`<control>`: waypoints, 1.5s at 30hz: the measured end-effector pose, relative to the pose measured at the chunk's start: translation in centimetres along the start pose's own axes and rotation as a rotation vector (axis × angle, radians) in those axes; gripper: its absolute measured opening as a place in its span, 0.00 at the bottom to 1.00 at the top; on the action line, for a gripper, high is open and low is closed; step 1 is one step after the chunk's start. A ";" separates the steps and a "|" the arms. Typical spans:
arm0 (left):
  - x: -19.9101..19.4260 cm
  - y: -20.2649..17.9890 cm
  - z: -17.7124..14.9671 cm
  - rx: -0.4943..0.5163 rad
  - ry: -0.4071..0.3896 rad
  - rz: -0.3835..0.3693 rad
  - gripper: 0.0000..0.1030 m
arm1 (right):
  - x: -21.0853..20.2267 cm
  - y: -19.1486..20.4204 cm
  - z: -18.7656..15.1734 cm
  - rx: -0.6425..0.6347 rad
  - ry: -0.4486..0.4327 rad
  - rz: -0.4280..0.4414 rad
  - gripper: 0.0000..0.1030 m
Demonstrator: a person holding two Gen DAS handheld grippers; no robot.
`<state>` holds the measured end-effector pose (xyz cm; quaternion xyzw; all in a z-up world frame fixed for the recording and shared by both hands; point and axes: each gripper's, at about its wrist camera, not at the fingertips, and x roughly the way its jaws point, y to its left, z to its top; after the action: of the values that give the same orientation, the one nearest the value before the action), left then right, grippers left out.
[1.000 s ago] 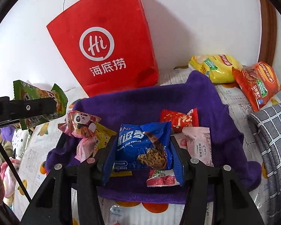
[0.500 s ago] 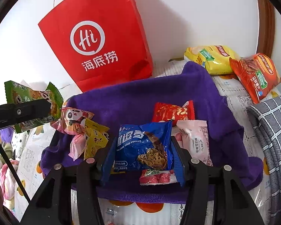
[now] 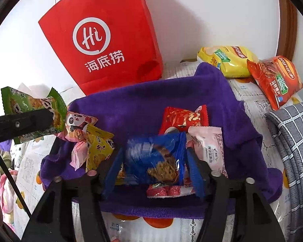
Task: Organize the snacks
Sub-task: 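Lower the blue cookie packet onto the towel and open the right tool while the left carries the green bag, then open the left tool over the towel to drop the green bag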
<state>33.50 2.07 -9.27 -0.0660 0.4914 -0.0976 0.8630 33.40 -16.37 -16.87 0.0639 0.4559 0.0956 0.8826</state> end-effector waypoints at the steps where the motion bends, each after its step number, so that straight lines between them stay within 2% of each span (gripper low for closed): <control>1: 0.1 -0.1 0.0 0.002 0.004 0.004 0.41 | -0.1 0.0 0.0 -0.001 -0.005 -0.007 0.69; 6: 0.7 -0.3 -0.1 0.007 0.024 0.021 0.41 | -0.3 -0.3 0.0 0.008 -0.016 -0.023 0.70; 18: 1.7 -1.0 -0.4 0.020 0.057 0.017 0.41 | -0.5 -2.0 0.2 0.121 -0.027 0.029 0.70; 33: 2.5 -1.3 -0.6 0.029 0.095 0.023 0.41 | -0.7 -1.3 0.0 0.082 -0.042 0.009 0.70; 34: 2.5 -1.2 -0.6 0.026 0.097 0.022 0.42 | -0.7 -1.2 0.0 0.079 -0.043 0.007 0.70; 36: 2.4 -1.1 -0.5 0.019 0.095 0.018 0.50 | -0.7 -1.2 0.0 0.076 -0.043 0.007 0.70; 37: 2.3 -1.0 -0.4 0.013 0.090 0.010 0.58 | -0.7 -1.2 0.0 0.076 -0.043 0.007 0.70; 38: 2.1 -0.9 -0.3 0.007 0.082 0.007 0.60 | -0.7 -1.3 0.0 0.077 -0.042 0.008 0.70; 45: 0.7 -0.8 0.0 0.016 0.034 0.041 0.65 | -1.1 -0.9 -0.1 0.053 -0.062 0.002 0.70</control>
<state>33.79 1.12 -9.69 -0.0471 0.5062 -0.0848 0.8569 32.82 -17.51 -16.21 0.0908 0.4307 0.0823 0.8941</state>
